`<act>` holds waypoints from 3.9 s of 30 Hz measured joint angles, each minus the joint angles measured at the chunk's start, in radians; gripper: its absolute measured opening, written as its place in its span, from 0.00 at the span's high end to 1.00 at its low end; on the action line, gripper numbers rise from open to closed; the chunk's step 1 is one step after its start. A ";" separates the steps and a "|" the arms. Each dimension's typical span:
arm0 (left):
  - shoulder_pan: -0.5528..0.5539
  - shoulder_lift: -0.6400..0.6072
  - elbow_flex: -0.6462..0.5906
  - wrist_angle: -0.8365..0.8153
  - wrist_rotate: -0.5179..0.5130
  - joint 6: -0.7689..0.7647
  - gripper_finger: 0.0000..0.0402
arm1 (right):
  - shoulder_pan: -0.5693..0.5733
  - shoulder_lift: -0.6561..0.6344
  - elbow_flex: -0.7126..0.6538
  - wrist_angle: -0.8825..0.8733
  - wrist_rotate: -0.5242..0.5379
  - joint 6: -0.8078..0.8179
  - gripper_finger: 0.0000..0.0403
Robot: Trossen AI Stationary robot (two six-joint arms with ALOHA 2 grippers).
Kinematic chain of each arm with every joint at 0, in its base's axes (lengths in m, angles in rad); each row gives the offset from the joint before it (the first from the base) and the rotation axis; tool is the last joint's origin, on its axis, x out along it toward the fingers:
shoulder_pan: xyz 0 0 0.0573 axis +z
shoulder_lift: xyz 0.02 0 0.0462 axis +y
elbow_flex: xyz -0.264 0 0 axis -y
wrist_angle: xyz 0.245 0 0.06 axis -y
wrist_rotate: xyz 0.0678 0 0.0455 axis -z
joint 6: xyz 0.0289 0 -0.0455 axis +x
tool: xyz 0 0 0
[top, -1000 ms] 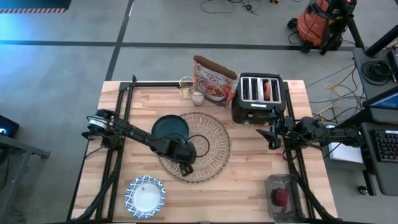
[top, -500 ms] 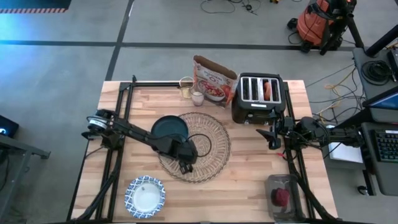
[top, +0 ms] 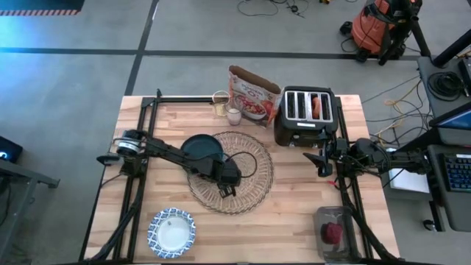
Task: Arrange a breakfast setting
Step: Move the brown placemat to the center of the table, then adjust the dark blue plate on the brown placemat
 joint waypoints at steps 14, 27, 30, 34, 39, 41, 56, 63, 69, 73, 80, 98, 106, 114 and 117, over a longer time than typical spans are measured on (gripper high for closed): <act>-0.005 0.214 0.360 -0.217 0.007 0.113 0.60 | 0.000 0.000 0.000 0.000 0.000 0.001 0.35; -0.036 0.274 0.511 -0.325 0.028 0.140 0.60 | 0.000 0.000 0.000 0.000 0.000 0.001 0.35; -0.045 0.253 0.511 -0.324 0.017 0.158 0.60 | 0.000 0.000 0.000 0.000 0.000 0.000 0.35; -0.065 0.198 0.511 -0.334 -0.024 0.164 0.60 | 0.000 0.000 0.000 0.000 0.000 0.000 0.35; -0.096 0.139 0.494 -0.454 -0.107 0.107 0.60 | 0.000 0.000 0.000 0.000 0.000 0.001 0.35; -0.111 0.121 0.480 -0.509 -0.122 0.058 0.59 | 0.000 0.000 0.000 0.000 0.000 0.001 0.35; -0.133 0.088 0.290 -0.502 -0.096 -0.023 0.49 | 0.000 0.000 0.000 0.000 0.000 0.000 0.35; -0.128 0.088 0.204 -0.403 -0.095 -0.012 0.49 | 0.000 0.000 0.000 0.000 0.000 0.000 0.35; -0.132 0.088 0.192 -0.363 -0.094 0.034 0.57 | 0.000 0.000 0.000 0.000 0.000 0.001 0.35; -0.137 0.088 0.214 -0.340 -0.087 0.055 0.68 | 0.000 0.000 0.000 0.000 0.000 0.001 0.35; -0.137 0.088 0.225 -0.353 -0.087 0.058 0.85 | 0.000 0.000 0.000 0.000 0.000 -0.001 0.35; -0.140 0.077 0.226 -0.383 -0.086 0.045 1.00 | 0.000 0.000 0.000 0.000 0.000 0.001 0.35; -0.164 0.072 0.314 -0.412 -0.112 0.157 1.00 | 0.000 0.000 0.000 0.000 0.000 0.000 0.35; -0.164 0.071 0.371 -0.224 -0.112 0.561 1.00 | 0.000 0.000 0.000 0.000 0.000 0.000 0.35; -0.164 0.071 0.372 -0.164 -0.082 0.660 1.00 | 0.000 0.000 0.000 0.000 0.000 0.000 0.35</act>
